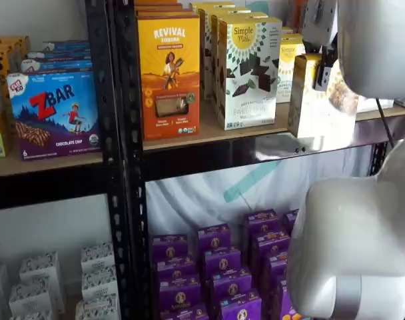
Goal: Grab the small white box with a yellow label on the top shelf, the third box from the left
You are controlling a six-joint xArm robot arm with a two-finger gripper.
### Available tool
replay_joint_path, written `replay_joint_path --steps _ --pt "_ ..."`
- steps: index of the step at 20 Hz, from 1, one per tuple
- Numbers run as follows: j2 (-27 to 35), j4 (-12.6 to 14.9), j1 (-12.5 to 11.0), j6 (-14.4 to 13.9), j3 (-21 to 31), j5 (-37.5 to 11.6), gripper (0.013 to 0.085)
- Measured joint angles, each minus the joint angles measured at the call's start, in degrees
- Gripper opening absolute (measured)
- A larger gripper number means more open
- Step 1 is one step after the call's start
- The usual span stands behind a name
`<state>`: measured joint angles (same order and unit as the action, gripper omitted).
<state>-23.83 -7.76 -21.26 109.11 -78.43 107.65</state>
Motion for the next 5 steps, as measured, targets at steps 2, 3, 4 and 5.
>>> replay_joint_path --steps 2,3,4,5 --pt "-1.17 0.1 0.28 -0.27 1.04 0.03 0.033" --pt "-1.84 0.19 0.48 -0.44 1.69 0.03 0.033" --pt "-2.2 0.24 0.59 -0.54 2.03 0.04 0.033" --pt "-2.51 0.28 0.68 -0.62 2.32 0.09 0.033"
